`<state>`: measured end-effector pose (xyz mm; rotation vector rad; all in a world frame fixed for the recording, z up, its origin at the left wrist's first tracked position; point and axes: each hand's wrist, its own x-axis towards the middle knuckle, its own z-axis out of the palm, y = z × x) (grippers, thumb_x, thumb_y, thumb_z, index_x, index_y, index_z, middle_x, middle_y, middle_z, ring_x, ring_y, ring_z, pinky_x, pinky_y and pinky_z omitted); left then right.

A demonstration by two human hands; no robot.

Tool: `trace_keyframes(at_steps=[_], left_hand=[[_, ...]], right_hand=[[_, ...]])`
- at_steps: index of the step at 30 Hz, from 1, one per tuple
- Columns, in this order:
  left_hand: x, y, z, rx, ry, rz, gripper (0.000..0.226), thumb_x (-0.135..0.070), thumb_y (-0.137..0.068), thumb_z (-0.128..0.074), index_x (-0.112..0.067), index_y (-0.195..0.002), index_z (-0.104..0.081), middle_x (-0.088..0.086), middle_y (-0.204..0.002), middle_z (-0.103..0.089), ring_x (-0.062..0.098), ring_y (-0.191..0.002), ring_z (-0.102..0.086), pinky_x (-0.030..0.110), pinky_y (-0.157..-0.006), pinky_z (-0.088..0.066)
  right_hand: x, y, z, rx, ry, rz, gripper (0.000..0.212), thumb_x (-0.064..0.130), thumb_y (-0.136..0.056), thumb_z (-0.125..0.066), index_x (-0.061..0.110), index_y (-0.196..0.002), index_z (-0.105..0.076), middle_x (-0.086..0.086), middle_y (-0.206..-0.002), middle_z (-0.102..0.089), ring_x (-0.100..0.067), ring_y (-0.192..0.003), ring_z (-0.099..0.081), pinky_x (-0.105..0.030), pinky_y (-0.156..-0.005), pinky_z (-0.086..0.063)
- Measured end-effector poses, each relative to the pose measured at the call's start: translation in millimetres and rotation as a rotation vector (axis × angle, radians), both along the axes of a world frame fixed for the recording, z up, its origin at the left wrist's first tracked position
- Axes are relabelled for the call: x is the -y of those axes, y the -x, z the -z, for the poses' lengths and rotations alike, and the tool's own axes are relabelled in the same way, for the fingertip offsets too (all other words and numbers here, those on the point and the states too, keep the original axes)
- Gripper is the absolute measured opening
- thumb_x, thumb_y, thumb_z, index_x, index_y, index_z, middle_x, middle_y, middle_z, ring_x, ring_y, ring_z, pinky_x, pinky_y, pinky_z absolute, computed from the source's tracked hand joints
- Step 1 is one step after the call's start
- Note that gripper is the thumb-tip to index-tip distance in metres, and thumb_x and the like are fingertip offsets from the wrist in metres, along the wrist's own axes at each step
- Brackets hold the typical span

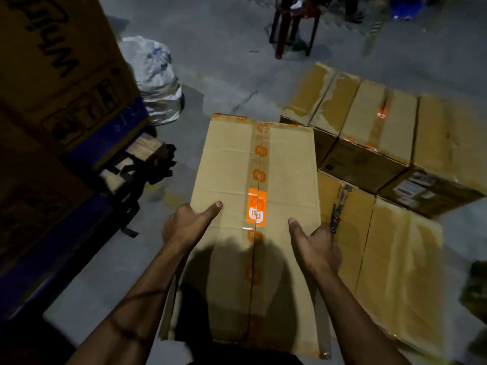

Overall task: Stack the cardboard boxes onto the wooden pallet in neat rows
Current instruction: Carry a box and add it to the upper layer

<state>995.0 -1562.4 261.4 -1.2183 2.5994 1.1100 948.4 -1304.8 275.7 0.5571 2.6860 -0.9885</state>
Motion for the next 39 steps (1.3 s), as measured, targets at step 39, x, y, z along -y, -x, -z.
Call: trace_keyframes(at_steps=[39], left_hand=[[-1,290,157,0.179,-0.165,0.350,0.046,-0.046,-0.095,-0.063,-0.004,-0.111,-0.054,0.004,-0.090,-0.056,0.025,-0.096,-0.059,0.027,-0.077,-0.040]], right_hand=[[23,197,199,0.190,0.132,0.352,0.058,0.034,-0.095,-0.059,0.000,-0.134,-0.033,-0.022,-0.131,-0.049,-0.038,-0.119,-0.052,-0.040,-0.099,-0.040]])
